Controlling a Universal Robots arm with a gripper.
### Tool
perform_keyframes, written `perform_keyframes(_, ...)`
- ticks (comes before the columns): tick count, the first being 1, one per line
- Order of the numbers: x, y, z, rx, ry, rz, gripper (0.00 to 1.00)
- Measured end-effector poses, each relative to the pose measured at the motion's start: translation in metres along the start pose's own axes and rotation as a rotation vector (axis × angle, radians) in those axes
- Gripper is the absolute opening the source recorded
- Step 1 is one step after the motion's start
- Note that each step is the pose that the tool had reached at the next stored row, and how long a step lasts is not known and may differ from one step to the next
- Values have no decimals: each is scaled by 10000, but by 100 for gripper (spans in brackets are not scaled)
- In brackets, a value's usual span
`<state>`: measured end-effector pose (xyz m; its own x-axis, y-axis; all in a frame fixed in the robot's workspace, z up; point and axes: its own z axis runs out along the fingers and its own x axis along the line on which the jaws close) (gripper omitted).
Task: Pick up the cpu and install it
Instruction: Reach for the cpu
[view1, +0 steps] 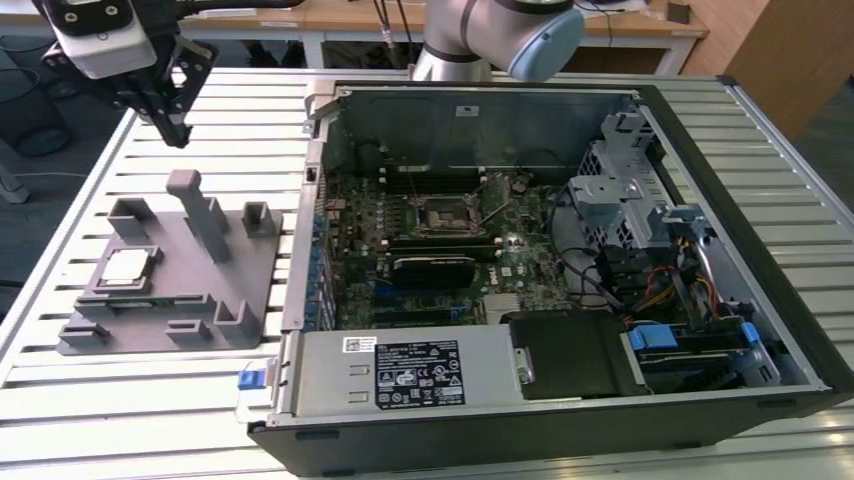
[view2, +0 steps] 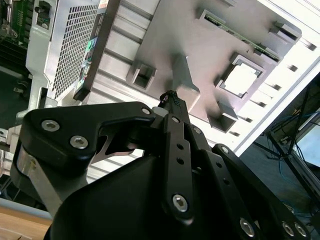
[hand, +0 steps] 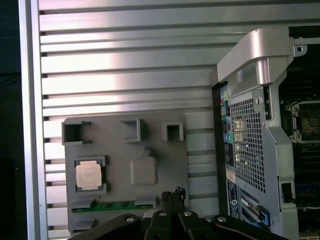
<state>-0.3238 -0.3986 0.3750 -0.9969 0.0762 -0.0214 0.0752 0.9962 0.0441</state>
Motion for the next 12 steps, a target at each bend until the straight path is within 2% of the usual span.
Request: perform_keyframes(12,180,-15,12,0,0,0,11)
